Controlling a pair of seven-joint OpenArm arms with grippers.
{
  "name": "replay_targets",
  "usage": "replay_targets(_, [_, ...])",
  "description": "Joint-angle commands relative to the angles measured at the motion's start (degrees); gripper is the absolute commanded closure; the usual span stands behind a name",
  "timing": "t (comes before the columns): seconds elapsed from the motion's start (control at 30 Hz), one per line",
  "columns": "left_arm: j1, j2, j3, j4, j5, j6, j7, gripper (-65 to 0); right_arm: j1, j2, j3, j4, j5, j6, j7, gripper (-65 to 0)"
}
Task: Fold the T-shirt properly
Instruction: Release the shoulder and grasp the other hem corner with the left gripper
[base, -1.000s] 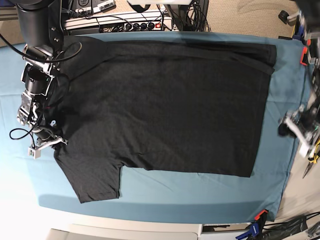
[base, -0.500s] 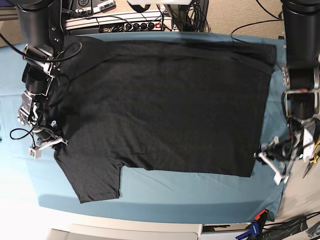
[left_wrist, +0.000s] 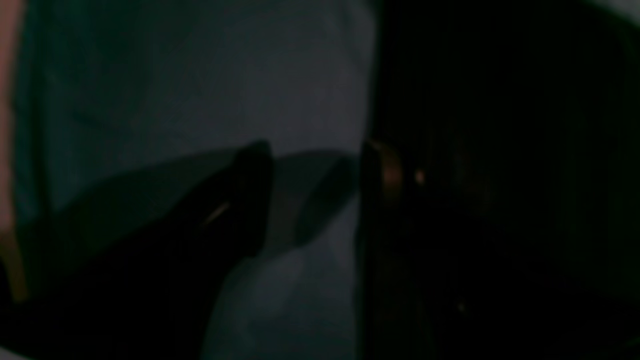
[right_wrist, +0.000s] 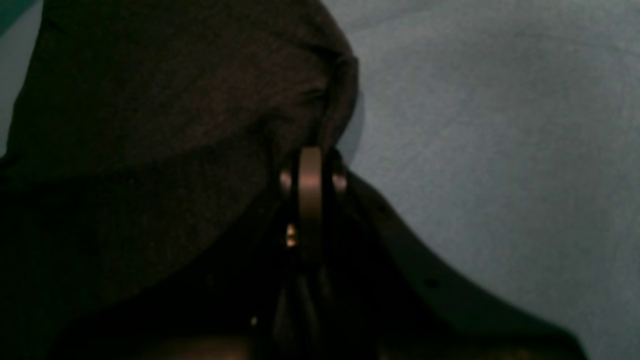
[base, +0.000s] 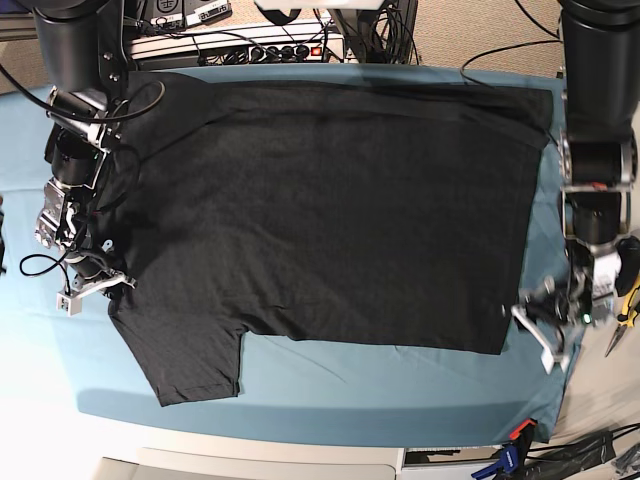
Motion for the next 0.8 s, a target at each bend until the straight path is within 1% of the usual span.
replay_targets(0.0, [-1.36,-0.74,-0.11,0.72,-1.07,0.02,0.37,-28.9,0.96,0.81,0.04,0.48,-0.48,0.35,-0.90,0.0])
replay_targets(0.1, [-0.31,-0.70,-0.11,0.72,-4.72,-0.07,0.20,-28.9,0.96,0.81,0.04,0.48,-0.48,0.35,-0.90,0.0])
replay_targets(0.27, [-0.83,-0.68,-0.15,0.72,-7.15,-0.94,-0.20,-28.9,0.96,0.81,0.04,0.48,-0.48,0.35,-0.87,0.0])
replay_targets(0.33, [-1.16,-0.55,-0.15,0.72,-7.48,-1.79,-0.50,-28.9,0.96,0.79,0.04,0.48,-0.48,0.35,-0.85,0.0])
replay_targets(0.43, [-1.44,0.17,-0.15,0.72,-7.63,-1.77,-0.70,-28.9,0.96,0.79,0.04,0.48,-0.44,0.35,-0.83,0.0])
replay_targets(0.67, [-1.55,3.32,-0.15,0.72,-7.34,-1.79,-1.51,-28.9,0.96,0.81,0.04,0.48,-0.48,0.35,-0.90,0.0])
replay_targets(0.77, [-1.73,3.80,-0.15,0.72,-7.15,-1.99,-1.88,-28.4,0.96,0.81,0.07,0.48,-0.48,0.35,-0.87,0.0])
